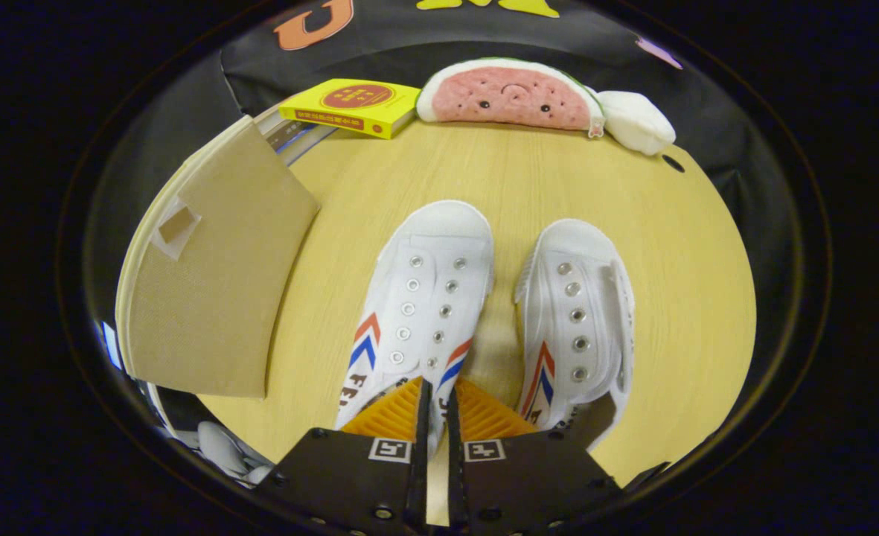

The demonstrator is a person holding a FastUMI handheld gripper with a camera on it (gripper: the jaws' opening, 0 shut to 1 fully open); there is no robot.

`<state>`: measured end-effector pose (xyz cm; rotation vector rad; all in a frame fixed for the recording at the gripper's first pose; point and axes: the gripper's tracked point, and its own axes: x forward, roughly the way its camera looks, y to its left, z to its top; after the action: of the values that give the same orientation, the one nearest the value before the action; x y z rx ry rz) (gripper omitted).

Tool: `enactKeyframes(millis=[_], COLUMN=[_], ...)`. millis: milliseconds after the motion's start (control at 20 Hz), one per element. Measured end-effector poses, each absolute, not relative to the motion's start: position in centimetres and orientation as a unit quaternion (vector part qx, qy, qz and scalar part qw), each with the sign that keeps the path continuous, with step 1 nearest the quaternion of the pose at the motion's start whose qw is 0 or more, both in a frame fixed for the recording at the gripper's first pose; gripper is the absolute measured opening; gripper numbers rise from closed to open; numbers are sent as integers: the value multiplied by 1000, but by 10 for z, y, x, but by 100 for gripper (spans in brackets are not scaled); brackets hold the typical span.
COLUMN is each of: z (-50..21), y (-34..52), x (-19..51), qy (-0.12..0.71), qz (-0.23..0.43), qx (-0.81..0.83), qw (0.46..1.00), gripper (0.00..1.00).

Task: Open the storage box then place both shoes into the box .Put the left shoe in first, then the right shoe, with the right side of both shoes facing outward in a uniform manner.

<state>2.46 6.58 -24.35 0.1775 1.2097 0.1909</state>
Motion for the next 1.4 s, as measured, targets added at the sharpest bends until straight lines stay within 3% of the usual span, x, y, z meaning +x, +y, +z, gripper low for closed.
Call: enactKeyframes(millis=[50,100,300,650,1400], z=[-246,-247,-243,-216,-2], y=[65,67,70,87,185], x=[26,24,23,10,50], qy=[571,568,566,564,443], qz=[87,87,82,84,131], qx=[99,116,220,261,293], qw=[811,810,790,779,837], gripper=[11,0,0,0,0])
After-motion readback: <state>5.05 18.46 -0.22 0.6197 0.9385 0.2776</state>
